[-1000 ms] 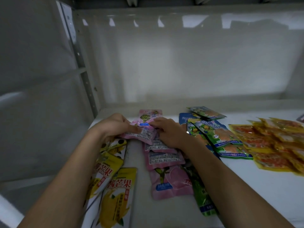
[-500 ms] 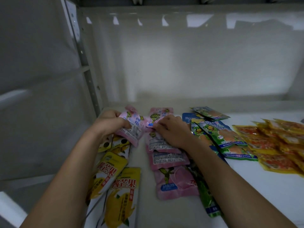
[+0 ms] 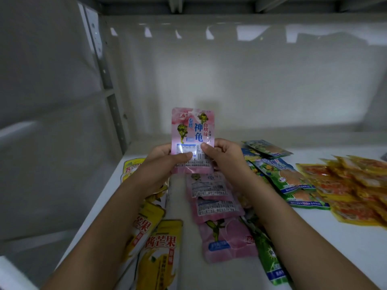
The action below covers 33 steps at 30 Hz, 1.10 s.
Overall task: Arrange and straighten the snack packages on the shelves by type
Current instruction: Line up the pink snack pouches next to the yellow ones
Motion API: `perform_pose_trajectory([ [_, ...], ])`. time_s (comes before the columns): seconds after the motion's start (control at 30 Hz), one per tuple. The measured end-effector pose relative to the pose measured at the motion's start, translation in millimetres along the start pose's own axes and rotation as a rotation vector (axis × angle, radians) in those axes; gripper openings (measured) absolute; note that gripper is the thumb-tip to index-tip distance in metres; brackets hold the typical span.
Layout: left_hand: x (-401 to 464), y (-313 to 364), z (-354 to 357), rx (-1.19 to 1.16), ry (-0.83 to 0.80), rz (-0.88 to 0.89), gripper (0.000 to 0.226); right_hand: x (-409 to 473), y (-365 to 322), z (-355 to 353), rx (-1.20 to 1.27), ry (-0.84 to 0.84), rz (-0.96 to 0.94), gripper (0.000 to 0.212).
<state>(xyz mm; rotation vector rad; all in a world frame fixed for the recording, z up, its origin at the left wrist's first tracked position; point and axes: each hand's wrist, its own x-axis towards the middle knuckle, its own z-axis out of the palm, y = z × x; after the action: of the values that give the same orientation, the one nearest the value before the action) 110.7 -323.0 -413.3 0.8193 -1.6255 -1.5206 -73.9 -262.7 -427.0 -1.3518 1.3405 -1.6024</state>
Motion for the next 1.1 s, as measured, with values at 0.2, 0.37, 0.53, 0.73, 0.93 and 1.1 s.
perform_pose_trajectory([
  [0.2,-5,2,1,-0.04,0.005,-0.028,0.021,-4,-7,0,0.043,0.011,0.018,0.048],
  [0.37,-9,3,6,-0.1,-0.025,-0.08,0.029,-8,-12,2,0.067,-0.083,0.079,0.043],
  [0.53,-7,2,5,-0.085,0.016,-0.091,0.022,-9,-11,4,-0.031,-0.083,0.055,0.052],
  [0.73,-6,3,5,-0.014,0.031,-0.063,0.017,-10,-11,10,-0.069,-0.015,0.017,0.029],
  [0.93,-2,5,8,0.037,0.104,0.015,0.028,-11,-18,7,-0.034,-0.039,0.116,0.038],
  [1.1,-6,3,7,-0.075,0.067,0.026,0.022,-14,-22,4,-0.035,-0.156,0.106,0.022],
])
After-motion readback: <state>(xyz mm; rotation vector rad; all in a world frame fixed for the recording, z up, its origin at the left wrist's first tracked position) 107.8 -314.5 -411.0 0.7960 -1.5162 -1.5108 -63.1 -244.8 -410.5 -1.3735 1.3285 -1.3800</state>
